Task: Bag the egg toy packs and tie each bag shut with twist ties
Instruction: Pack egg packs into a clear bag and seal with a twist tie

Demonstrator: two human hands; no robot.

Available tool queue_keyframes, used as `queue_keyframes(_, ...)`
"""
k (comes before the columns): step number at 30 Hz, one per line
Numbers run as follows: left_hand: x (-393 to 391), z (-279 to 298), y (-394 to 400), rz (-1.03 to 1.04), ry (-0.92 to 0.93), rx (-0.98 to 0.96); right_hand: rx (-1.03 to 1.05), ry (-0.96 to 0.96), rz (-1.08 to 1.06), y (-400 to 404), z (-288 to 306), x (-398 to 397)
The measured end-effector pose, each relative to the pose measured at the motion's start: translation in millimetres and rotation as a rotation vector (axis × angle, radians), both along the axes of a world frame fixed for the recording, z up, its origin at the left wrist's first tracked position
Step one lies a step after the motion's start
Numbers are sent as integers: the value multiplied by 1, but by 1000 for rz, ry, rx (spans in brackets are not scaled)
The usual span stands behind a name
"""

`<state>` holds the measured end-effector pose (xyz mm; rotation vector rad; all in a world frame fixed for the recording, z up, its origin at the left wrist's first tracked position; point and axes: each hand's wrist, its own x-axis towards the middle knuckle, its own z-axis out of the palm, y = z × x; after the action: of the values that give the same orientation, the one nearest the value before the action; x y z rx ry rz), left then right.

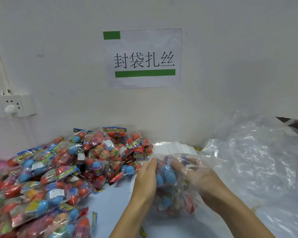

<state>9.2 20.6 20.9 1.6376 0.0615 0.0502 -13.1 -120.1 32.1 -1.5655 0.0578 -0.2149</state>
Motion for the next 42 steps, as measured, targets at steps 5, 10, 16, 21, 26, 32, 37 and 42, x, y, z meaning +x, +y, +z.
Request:
queue_keyframes(5,-4,3,-2,-85,-22,-21,24,-22,-85,2,-8,1)
queue_keyframes(10,-6,8,1,-83,-12,-100,-108,-20,-41,6,-3,-2)
queue_keyframes(16,5,0,9,51,80,-254,-160,20,112,11,12,-10)
queue_keyframes(21,11,-5,16,142,135,-365,-42,18,154,10,22,-10)
queue_keyframes(26,12,-3,27,269,161,-444,-53,-541,-163,-1,27,-16)
queue_keyframes(32,13,-1,34,238,208,-623,-84,-334,-575,-41,11,-4)
queue_keyframes(37,11,3,29,176,228,-822,-306,43,130,-39,-7,-1)
queue_keyframes(42,8,5,20,118,137,-343,-173,-171,15,-20,-6,2)
